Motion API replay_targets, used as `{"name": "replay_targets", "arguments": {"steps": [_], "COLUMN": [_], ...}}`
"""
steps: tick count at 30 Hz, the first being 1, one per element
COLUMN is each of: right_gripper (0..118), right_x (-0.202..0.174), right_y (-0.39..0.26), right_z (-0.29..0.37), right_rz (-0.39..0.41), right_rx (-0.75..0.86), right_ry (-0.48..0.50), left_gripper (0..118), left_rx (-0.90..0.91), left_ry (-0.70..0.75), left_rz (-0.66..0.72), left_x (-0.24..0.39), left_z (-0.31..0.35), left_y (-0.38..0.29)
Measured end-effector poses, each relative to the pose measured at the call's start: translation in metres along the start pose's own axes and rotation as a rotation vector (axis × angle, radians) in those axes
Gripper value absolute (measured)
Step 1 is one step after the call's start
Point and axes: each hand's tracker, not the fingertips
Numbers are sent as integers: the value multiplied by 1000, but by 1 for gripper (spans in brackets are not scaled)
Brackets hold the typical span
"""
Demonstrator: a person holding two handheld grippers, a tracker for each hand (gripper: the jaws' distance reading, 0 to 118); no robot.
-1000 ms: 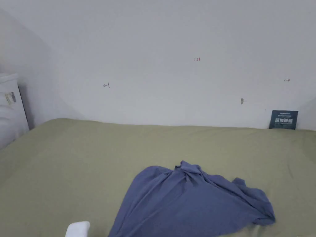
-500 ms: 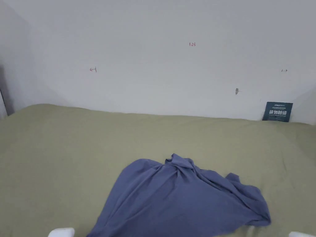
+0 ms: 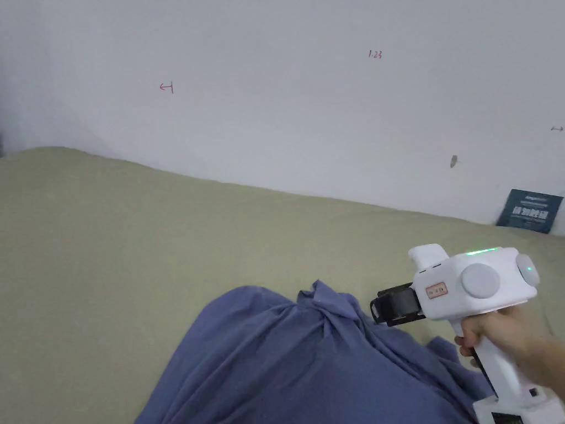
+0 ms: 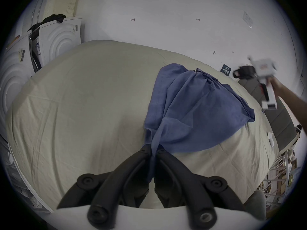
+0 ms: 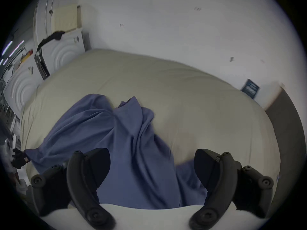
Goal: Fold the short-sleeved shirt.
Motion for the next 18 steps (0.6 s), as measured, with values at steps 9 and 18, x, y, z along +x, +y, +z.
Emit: {"name": "replay_targets", "arguments": {"steps": [9,18], "right_gripper": [102,8], "right_x": [-12,-34], "right_y": [34,18], "right_z": [-98,-13], "right_rz": [124,83], "right_rx": [-335,-7], "right_ry": [56,42], "left_gripper": [2,2], "left_rx": [-28,99], "left_ry": [5,-77], "left_rz": [0,75], "left_x": [-1,-5], "left_z": [-15,-5], "left_y": [-10,8]}}
